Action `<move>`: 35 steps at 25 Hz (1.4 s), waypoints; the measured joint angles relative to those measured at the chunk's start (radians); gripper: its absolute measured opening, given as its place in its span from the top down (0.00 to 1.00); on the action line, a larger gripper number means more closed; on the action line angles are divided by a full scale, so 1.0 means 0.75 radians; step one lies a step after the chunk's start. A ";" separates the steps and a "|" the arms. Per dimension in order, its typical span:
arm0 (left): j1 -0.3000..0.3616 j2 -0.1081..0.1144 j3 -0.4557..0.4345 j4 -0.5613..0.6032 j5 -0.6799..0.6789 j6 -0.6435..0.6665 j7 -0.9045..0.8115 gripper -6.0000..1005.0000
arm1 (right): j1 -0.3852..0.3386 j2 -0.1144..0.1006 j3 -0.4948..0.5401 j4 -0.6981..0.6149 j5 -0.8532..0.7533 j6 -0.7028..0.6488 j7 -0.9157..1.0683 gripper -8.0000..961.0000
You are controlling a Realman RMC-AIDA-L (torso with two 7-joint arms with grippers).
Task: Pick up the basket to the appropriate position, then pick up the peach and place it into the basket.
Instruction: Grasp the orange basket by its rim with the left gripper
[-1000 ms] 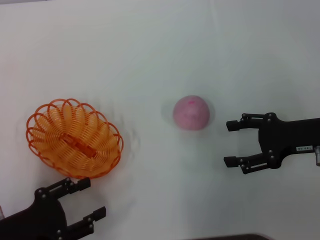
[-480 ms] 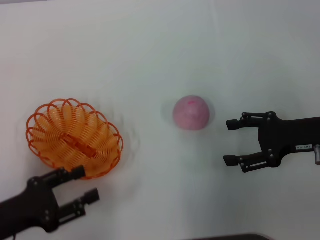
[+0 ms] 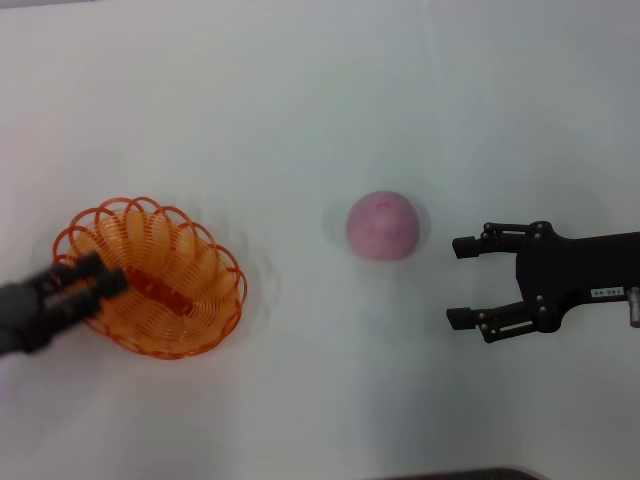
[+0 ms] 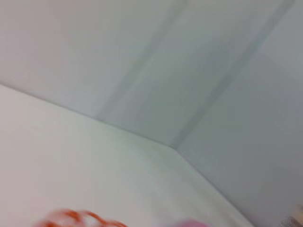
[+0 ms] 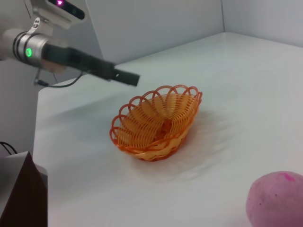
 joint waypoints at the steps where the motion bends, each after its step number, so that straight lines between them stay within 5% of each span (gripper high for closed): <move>1: -0.006 0.001 -0.027 0.005 0.000 -0.023 -0.009 0.31 | 0.000 0.000 0.000 0.000 0.000 0.000 0.000 0.02; 6: -0.036 -0.011 -0.092 0.096 0.000 -0.209 -0.069 0.31 | 0.003 0.000 -0.001 0.000 0.000 0.006 0.003 0.02; 13: -0.073 -0.087 -0.066 0.361 0.001 -0.296 -0.039 0.31 | 0.008 -0.001 0.000 0.000 0.000 0.006 0.022 0.02; 23: -0.096 -0.081 0.180 0.583 0.032 -0.312 -0.105 0.31 | 0.010 -0.008 0.000 0.000 0.000 0.006 0.024 0.02; 35: -0.205 -0.078 0.407 0.764 0.274 -0.311 -0.306 0.31 | 0.015 -0.012 0.002 0.000 0.001 0.007 0.035 0.02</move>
